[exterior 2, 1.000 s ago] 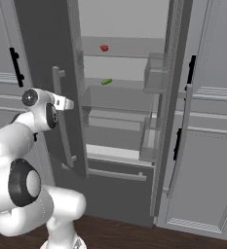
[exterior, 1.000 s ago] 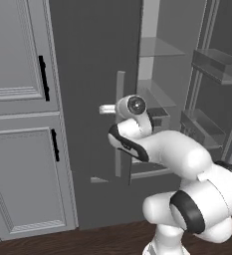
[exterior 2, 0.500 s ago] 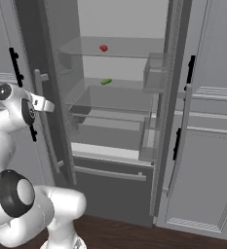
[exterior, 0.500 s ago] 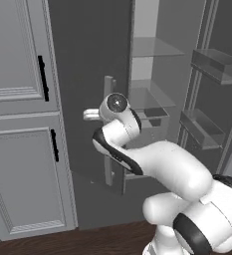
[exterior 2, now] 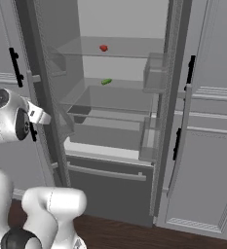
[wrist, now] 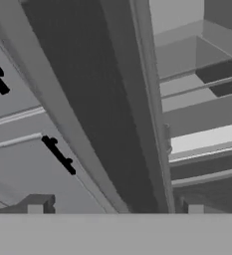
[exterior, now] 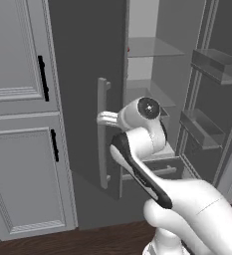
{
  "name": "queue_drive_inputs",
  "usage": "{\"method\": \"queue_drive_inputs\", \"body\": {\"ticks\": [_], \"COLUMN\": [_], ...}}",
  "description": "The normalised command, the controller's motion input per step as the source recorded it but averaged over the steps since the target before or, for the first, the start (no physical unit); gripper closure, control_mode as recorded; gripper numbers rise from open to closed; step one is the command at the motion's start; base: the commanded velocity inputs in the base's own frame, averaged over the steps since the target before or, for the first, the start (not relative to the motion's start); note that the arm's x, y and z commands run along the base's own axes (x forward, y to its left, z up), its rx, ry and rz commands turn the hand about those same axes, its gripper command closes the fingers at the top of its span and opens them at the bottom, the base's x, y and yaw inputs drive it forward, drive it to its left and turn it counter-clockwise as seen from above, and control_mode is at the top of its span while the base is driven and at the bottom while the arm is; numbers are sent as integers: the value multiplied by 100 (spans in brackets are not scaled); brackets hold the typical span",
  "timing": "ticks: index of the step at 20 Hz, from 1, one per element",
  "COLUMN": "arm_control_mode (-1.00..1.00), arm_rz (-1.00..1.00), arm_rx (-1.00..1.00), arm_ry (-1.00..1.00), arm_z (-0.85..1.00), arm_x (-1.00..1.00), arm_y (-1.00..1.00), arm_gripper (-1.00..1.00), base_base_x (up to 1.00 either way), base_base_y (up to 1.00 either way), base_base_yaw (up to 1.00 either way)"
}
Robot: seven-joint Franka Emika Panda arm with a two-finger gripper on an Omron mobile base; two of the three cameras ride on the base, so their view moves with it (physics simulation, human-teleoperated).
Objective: Take the strawberry from the fridge and place it on top of the pancake, located on the dining counter.
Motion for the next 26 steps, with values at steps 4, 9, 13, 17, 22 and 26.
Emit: {"method": "queue_drive_inputs", "body": {"ticks": [4,9,13,17,22,26], "arm_control_mode": [-100,-100,-100,-100,-100,-100], "arm_rz": [-1,0,0,0,0,0], "arm_rx": [31,23,2,0,2,3], "arm_ry": [0,3,3,9,14,12], "arm_z": [34,12,-8,0,4,1], "arm_x": [-59,-28,1,25,41,53], "arm_y": [-89,-85,-28,-8,-11,-1], "arm_gripper": [-100,-100,-100,-100,-100,-100], "base_base_x": [0,0,0,0,0,0], "base_base_y": [0,0,0,0,0,0], "base_base_yaw": [0,0,0,0,0,0]}}
